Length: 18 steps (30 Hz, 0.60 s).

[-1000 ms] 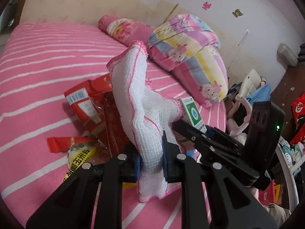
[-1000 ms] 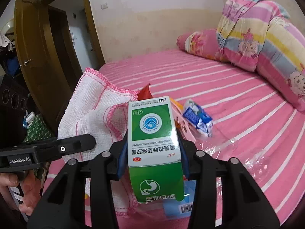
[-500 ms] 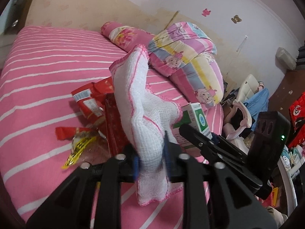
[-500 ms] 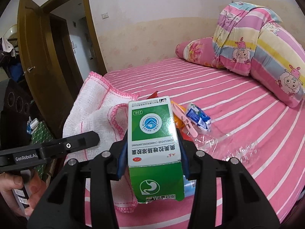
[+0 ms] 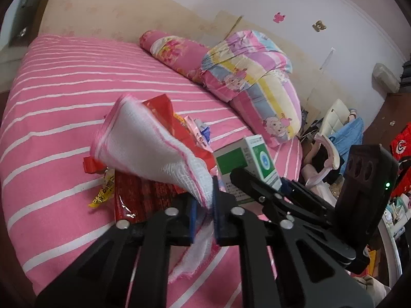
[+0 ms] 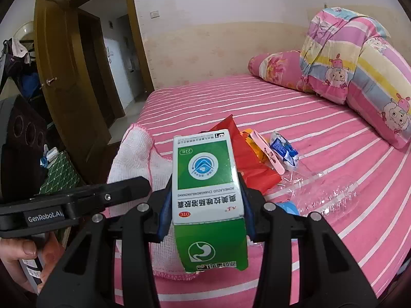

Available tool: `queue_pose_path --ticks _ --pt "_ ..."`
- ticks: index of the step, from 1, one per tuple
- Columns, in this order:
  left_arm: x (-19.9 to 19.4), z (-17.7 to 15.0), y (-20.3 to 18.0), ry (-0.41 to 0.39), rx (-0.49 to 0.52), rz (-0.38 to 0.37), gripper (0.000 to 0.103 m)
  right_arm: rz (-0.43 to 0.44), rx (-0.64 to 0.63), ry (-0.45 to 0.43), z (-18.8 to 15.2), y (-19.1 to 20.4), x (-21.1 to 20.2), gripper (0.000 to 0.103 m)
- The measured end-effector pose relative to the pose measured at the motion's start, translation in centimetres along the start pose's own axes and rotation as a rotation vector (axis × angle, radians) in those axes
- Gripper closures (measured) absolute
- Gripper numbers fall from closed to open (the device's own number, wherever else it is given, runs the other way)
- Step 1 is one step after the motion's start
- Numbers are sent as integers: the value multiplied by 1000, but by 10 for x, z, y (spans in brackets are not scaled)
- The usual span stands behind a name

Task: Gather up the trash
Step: 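Lift the cloth and box and carry both toward the black trash bin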

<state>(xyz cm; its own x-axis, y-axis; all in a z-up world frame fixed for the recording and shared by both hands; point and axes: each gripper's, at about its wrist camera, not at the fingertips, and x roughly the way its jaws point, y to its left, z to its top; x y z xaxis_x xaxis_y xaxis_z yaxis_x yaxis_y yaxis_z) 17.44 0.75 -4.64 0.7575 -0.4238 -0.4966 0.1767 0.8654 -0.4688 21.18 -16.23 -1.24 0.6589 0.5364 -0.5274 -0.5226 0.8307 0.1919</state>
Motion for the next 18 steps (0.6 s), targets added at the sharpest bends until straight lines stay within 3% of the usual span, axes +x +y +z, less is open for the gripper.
queue_pose_path --ticks 18 --pt "-60 -14 -53 -156 87 -97 97 -14 113 -86 -11 7 -75 59"
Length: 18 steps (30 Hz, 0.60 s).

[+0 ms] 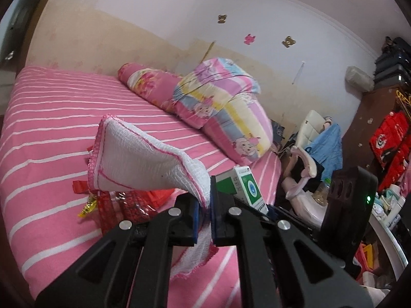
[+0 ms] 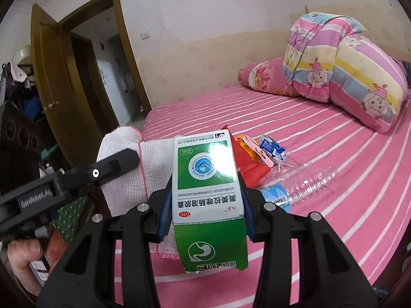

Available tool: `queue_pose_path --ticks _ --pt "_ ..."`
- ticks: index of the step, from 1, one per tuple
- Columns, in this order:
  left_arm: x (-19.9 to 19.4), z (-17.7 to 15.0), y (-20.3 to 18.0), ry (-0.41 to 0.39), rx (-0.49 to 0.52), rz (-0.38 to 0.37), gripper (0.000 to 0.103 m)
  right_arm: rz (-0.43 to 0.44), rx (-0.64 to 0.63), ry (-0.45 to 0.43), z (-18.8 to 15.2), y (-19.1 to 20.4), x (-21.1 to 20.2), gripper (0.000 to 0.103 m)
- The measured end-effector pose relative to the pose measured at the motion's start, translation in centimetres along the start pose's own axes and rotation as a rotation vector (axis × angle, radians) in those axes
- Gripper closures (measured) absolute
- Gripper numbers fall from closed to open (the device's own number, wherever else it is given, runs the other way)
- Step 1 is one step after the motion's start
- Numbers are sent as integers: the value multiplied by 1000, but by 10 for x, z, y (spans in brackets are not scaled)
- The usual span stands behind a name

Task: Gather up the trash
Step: 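Lift the cloth and box and carry both toward the black trash bin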

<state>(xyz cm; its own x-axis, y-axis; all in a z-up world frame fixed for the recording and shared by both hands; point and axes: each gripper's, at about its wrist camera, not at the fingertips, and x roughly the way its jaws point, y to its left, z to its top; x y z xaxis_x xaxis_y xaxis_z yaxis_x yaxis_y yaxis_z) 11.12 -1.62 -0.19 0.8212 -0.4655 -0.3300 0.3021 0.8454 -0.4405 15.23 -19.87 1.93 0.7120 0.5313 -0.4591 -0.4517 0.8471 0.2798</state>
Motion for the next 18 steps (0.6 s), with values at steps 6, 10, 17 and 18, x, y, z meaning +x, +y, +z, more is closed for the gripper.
queue_pose_path --ticks 6,10,17,18 --pt "-27 -2 -30 -24 26 -34 97 -26 0 -20 3 13 -43 59" --pt "-46 0 -51 -45 11 -76 97 -36 1 -42 5 21 -75 59" --pt "-74 -4 -102 -57 46 -157 97 -79 -11 -91 8 27 -142 59" --pt "-74 -5 -110 -55 52 -165 97 -90 -7 -97 8 26 -152 59"
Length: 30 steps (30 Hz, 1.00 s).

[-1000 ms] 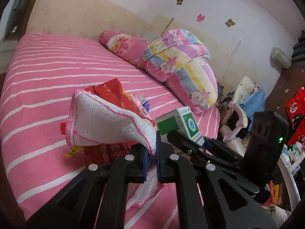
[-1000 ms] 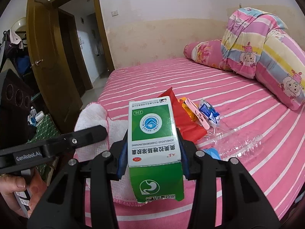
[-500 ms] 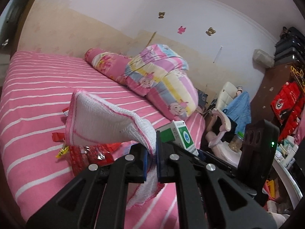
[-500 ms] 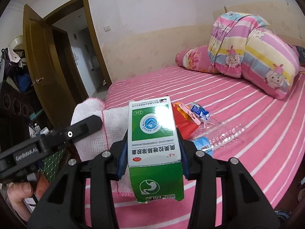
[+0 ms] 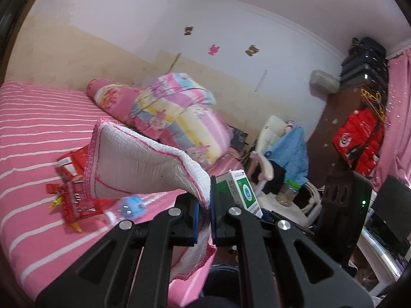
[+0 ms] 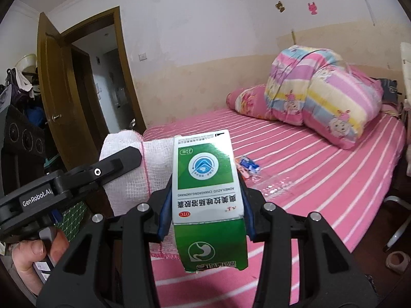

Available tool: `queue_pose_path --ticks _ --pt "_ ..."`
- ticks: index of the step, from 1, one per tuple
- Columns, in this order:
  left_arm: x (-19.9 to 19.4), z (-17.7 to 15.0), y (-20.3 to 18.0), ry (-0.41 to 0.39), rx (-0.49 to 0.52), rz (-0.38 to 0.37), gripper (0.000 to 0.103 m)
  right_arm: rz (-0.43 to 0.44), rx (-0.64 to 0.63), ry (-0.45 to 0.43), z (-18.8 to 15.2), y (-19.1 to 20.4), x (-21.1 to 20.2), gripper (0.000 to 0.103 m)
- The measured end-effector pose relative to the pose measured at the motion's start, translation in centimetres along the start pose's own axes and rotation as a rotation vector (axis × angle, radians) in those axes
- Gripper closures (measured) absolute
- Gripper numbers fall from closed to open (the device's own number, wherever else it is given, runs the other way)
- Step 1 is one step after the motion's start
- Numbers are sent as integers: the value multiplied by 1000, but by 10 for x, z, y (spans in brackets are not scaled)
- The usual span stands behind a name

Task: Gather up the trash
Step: 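Lift the cloth and box and carry both toward the black trash bin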

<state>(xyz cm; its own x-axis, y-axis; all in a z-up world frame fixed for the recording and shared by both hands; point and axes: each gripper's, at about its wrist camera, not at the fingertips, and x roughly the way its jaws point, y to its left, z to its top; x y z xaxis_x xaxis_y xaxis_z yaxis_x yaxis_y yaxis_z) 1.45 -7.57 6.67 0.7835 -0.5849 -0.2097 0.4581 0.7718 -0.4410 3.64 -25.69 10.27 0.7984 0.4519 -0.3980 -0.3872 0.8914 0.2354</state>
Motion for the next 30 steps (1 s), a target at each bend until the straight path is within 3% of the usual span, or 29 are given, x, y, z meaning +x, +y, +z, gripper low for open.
queue_pose_path --ticks 10,20,30 --pt "16 -25 -65 76 38 -98 97 -114 65 -32 -12 -31 -77 59" --pt "58 -66 -112 207 49 -175 97 -223 181 -30 -50 -87 -132 59" --pt "135 -131 -136 429 66 -224 97 -343 307 34 -109 -157 -150 59"
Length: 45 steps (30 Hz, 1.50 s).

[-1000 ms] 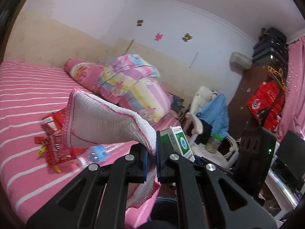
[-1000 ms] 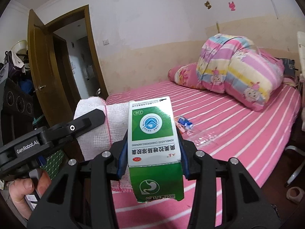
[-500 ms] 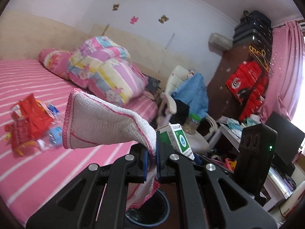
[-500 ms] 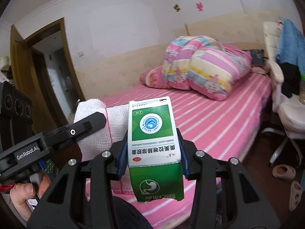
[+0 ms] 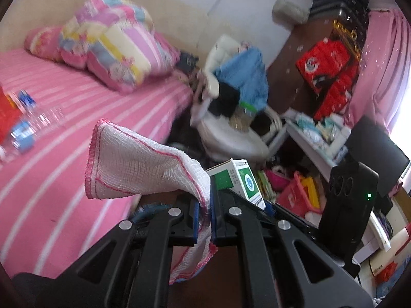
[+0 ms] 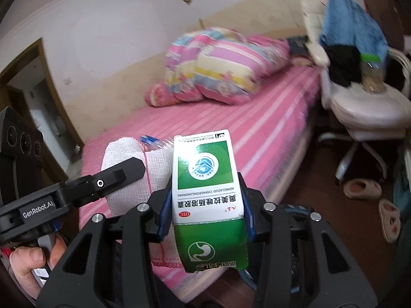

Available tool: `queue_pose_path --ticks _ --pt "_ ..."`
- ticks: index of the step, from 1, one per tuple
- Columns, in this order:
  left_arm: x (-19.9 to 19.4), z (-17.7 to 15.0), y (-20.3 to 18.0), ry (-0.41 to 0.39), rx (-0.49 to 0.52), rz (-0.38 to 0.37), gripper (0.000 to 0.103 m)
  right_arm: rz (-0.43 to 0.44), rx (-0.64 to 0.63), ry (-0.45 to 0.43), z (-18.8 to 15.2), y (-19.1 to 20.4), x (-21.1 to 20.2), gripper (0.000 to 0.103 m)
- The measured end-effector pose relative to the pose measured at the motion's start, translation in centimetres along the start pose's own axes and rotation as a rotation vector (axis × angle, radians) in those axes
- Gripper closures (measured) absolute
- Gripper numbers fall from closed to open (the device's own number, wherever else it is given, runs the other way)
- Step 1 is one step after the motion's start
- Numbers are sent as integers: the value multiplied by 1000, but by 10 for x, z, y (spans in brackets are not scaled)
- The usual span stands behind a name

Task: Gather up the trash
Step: 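Lift the cloth and box and carry both toward the black trash bin, then open both tools over the black bin to drop cloth and box, then move both tools back to the bed toward the clear plastic bottle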

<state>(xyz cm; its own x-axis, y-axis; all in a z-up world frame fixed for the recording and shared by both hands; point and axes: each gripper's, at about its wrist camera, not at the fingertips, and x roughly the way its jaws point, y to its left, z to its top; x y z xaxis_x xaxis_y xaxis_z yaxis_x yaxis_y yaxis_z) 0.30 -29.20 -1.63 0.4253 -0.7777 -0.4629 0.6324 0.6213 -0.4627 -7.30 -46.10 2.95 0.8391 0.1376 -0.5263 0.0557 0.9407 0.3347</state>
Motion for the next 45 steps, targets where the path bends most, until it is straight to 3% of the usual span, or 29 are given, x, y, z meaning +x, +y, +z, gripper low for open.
queue_pose_path --ticks 7,17,24,26,27,28,29,30,36,45 --pt "90 -21 19 207 -35 -16 97 -122 121 118 -44 -69 37 59" --pt "213 -53 51 504 -25 48 97 -241 244 305 -95 -130 101 59" --pt "257 -74 67 618 -37 64 95 -292 253 393 -117 -149 134 58" --pt "266 -79 75 655 -70 75 80 -302 250 415 -122 -152 141 56" --pt "269 -81 77 667 -77 102 51 -315 240 426 -123 -152 143 49" --pt "271 -81 78 668 -81 127 22 -347 213 432 -125 -152 145 41" --pt "270 -80 81 657 -89 145 21 -370 197 428 -124 -150 144 24" --pt "268 -78 83 643 -108 140 21 -404 175 411 -123 -149 141 17" --pt "252 -63 92 583 -200 111 20 -461 190 383 -116 -151 125 15" --pt "192 -30 79 413 -221 113 18 -395 127 240 -67 -101 81 14"
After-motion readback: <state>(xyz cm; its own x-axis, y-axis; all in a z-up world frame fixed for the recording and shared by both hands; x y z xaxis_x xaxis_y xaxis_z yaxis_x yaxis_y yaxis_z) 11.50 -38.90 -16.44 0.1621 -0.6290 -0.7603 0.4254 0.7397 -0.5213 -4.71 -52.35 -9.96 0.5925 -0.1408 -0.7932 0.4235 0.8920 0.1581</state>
